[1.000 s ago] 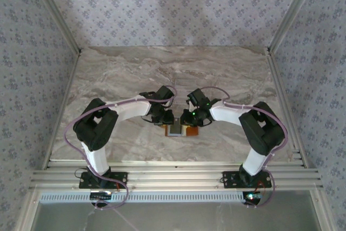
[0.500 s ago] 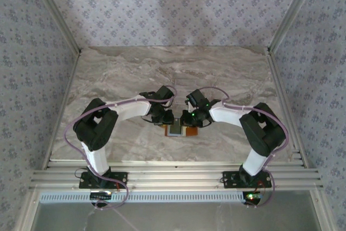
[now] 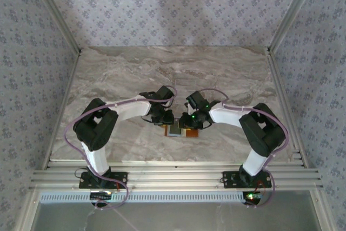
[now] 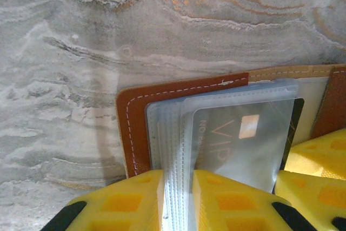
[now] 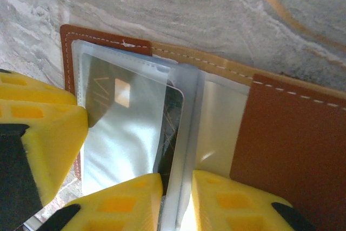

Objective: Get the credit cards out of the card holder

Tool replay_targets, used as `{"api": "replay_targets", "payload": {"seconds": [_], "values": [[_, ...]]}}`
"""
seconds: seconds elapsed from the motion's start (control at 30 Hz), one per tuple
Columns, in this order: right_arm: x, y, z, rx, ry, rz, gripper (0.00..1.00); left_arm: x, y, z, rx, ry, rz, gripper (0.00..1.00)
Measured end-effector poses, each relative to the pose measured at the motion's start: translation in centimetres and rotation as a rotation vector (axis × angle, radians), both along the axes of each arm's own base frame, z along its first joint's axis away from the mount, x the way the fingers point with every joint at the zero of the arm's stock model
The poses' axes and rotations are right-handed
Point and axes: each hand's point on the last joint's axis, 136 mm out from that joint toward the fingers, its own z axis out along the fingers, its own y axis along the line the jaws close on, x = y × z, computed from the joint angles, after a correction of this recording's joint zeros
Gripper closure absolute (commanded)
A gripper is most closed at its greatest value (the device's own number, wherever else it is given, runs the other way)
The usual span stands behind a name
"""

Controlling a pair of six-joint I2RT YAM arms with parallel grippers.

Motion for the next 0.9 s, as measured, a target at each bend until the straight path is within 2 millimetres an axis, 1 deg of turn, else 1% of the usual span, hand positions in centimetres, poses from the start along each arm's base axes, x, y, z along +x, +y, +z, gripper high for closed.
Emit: {"api": "replay_targets", "payload": {"seconds": [0.07, 0.27, 0.43, 0.5, 0.63, 0.9], "values": [[0.02, 0.03, 0.02, -0.002, 0.001, 0.001, 0.69, -0.01, 0.01, 0.00, 0.000, 0.000, 0.000, 0.78], [0.04, 0.09, 0.03, -0.055, -0.008, 0.005, 0.69, -0.02, 0.08, -0.03, 0.004, 0.001, 0.001, 0.75], [0.13, -0.04, 0.11, -0.109, -0.025, 0.011, 0.76, 0.00, 0.20, -0.01, 0.010, -0.002, 0.003, 0.72], [0.12, -0.05, 0.11, -0.115, -0.030, 0.014, 0.80, 0.04, 0.26, -0.02, 0.013, -0.004, 0.004, 0.71], [0.18, -0.05, 0.16, -0.120, -0.036, 0.016, 0.82, 0.12, 0.42, 0.06, 0.020, -0.011, 0.007, 0.69], [0.33, -0.61, 0.24, -0.146, -0.048, 0.004, 0.88, 0.11, 0.79, 0.05, 0.038, -0.014, 0.011, 0.69]]}}
